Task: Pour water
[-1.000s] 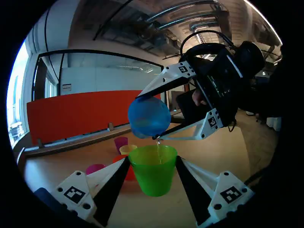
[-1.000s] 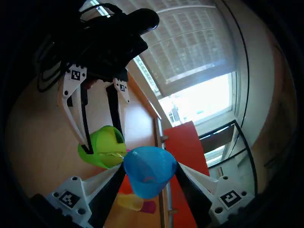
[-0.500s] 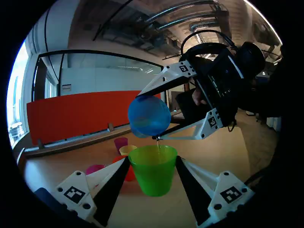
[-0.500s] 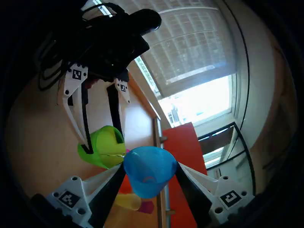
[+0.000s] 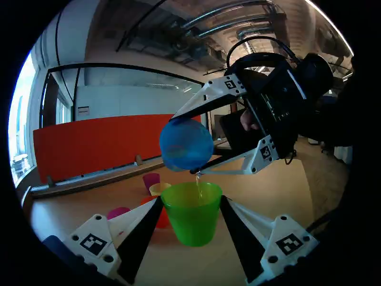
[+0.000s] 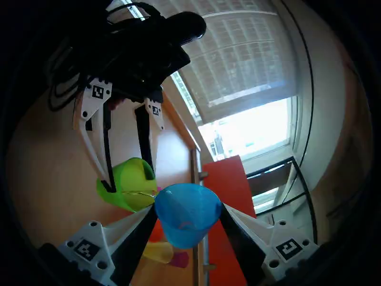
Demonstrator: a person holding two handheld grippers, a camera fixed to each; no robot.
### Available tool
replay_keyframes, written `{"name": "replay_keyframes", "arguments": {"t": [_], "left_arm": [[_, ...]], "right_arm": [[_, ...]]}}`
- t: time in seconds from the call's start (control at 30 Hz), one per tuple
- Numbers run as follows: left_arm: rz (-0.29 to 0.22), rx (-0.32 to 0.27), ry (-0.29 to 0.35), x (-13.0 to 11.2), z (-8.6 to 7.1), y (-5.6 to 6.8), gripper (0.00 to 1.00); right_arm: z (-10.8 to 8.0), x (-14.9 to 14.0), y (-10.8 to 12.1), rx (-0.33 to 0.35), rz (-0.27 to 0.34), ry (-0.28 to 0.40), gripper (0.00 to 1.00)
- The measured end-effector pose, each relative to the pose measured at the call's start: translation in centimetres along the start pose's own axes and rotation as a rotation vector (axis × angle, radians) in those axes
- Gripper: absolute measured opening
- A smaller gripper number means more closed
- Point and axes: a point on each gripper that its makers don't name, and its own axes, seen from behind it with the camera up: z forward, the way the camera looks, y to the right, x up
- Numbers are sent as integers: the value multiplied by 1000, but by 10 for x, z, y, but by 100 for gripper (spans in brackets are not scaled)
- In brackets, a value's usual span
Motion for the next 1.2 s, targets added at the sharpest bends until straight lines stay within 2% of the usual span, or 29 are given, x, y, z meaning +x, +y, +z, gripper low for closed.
{"name": "replay_keyframes", "arguments": {"t": [1.2], "left_arm": [[2, -8, 4, 1, 0, 2, 87]], "right_arm": [[-5, 5, 1, -12, -72, -9, 92]]}}
